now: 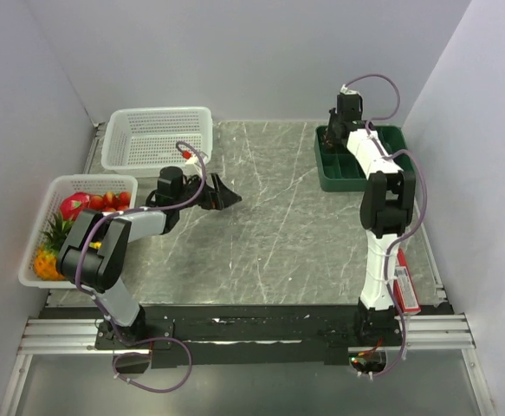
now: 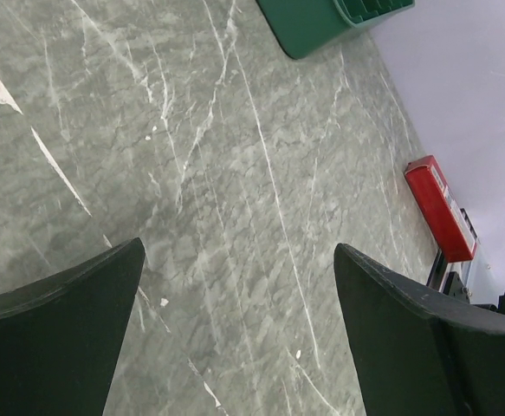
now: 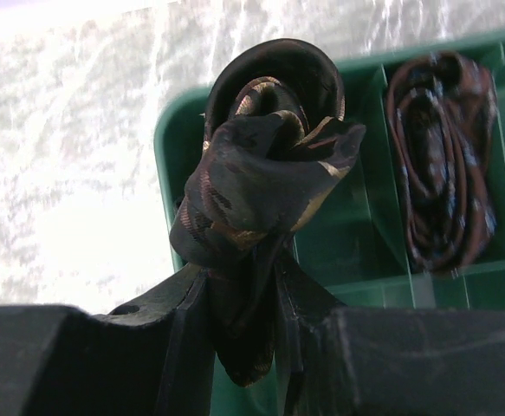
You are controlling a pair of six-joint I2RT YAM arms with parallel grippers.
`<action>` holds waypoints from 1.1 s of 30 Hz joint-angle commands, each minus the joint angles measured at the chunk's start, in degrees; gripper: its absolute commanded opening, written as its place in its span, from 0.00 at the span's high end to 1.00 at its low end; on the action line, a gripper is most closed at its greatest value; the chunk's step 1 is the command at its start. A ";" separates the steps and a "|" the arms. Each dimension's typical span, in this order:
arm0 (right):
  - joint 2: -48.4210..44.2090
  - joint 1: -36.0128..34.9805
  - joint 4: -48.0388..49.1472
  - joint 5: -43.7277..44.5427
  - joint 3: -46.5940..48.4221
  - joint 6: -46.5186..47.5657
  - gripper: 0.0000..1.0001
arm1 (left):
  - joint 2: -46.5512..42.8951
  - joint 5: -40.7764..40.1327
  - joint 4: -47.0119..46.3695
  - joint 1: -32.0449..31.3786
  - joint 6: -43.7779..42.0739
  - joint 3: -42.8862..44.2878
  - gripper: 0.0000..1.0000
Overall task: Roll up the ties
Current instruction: Place the tie in the storage box.
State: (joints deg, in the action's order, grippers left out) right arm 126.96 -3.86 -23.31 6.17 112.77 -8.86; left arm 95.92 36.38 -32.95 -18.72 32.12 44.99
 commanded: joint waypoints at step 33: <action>9.02 -2.56 -18.35 2.61 14.59 7.28 0.48 | -1.70 0.80 -0.19 -0.70 -2.06 0.01 0.04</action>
State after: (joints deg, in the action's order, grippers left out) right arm 140.44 -6.04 -39.24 8.43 129.67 -1.45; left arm 95.92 36.38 -32.12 -19.22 31.83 44.47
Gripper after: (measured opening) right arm 0.472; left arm 0.963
